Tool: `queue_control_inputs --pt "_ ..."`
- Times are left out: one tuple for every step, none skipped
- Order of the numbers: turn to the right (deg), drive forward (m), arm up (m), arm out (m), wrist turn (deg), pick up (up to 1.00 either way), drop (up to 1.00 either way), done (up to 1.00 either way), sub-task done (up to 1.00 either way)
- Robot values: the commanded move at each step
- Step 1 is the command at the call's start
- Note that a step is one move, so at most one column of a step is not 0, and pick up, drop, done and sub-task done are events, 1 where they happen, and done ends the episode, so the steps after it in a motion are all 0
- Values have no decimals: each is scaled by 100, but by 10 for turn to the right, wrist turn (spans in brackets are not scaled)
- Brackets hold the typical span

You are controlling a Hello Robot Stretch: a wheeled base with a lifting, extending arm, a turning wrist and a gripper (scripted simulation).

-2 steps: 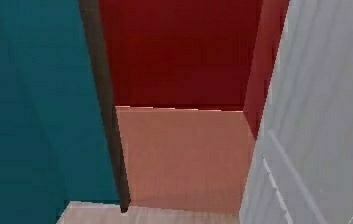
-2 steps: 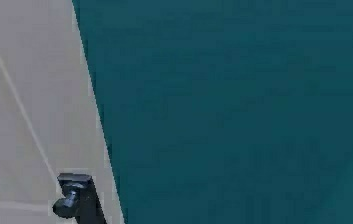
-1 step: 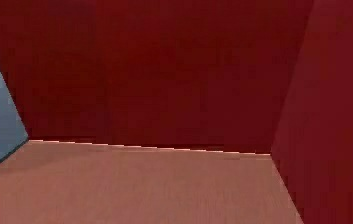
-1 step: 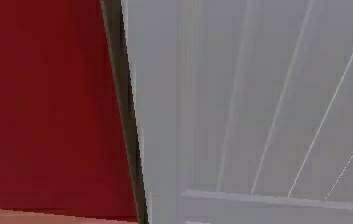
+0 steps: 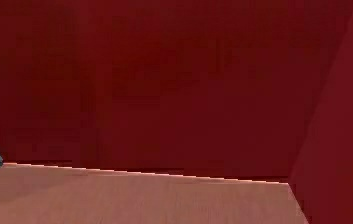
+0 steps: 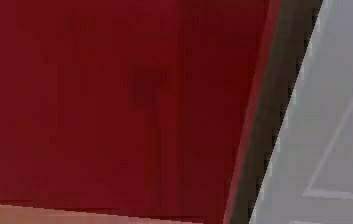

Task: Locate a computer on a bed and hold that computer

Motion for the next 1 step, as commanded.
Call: queue_control_inputs --pt "-390 0 0 0 0 0 0 0 0"
